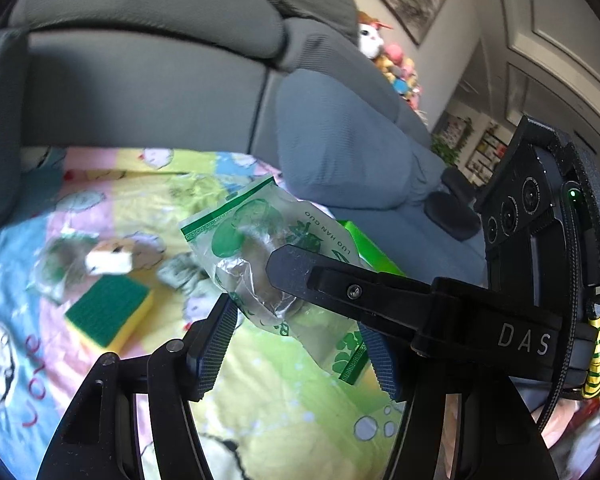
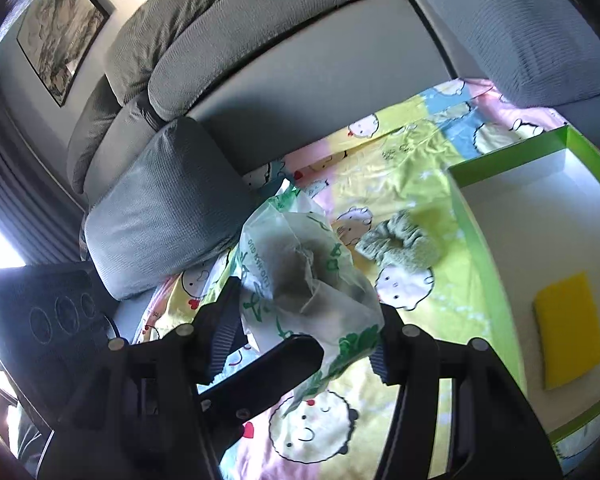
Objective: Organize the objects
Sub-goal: 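Carry the plastic bag with the right tool into the green box and release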
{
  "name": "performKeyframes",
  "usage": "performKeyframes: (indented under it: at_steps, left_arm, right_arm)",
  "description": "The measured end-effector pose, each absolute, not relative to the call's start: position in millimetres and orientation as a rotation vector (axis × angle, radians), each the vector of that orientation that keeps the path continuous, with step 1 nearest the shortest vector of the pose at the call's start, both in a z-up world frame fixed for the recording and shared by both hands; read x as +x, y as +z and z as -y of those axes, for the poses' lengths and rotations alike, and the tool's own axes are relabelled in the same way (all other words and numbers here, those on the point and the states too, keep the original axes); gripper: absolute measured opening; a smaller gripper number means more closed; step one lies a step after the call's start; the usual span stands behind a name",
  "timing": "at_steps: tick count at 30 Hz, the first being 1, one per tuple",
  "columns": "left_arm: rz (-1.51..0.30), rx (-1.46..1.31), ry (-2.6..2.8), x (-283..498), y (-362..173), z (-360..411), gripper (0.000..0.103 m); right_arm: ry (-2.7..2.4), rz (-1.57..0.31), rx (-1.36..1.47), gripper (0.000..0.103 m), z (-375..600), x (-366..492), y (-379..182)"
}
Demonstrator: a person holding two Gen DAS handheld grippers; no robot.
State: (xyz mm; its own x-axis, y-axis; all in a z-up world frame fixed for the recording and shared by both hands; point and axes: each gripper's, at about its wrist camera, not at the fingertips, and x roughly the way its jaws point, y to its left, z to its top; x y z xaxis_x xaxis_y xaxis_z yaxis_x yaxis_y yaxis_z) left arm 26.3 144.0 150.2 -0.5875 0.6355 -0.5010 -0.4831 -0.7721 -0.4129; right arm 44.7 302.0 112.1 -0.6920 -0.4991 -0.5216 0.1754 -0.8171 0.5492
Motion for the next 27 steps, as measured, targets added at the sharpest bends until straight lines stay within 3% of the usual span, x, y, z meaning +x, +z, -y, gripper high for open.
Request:
performKeyframes:
  at_steps: [5, 19, 27]
  left_arm:
    - [0.152, -0.881, 2.223, 6.0, 158.9, -192.3, 0.063]
    - [0.138, -0.929, 2.105, -13.4, 142.0, -260.0, 0.063]
    - [0.169, -0.998, 2.077, -16.2, 125.2, -271.7, 0.063]
  right_arm:
    - [-2.579, 0.754, 0.907, 0.054, -342.7, 49.6, 111.9]
    - [-2.664, 0.945, 0.878, 0.054, -417.8, 49.5, 96.0]
    - [-2.67, 1.047, 0.999, 0.054, -432.1, 44.4, 75.1]
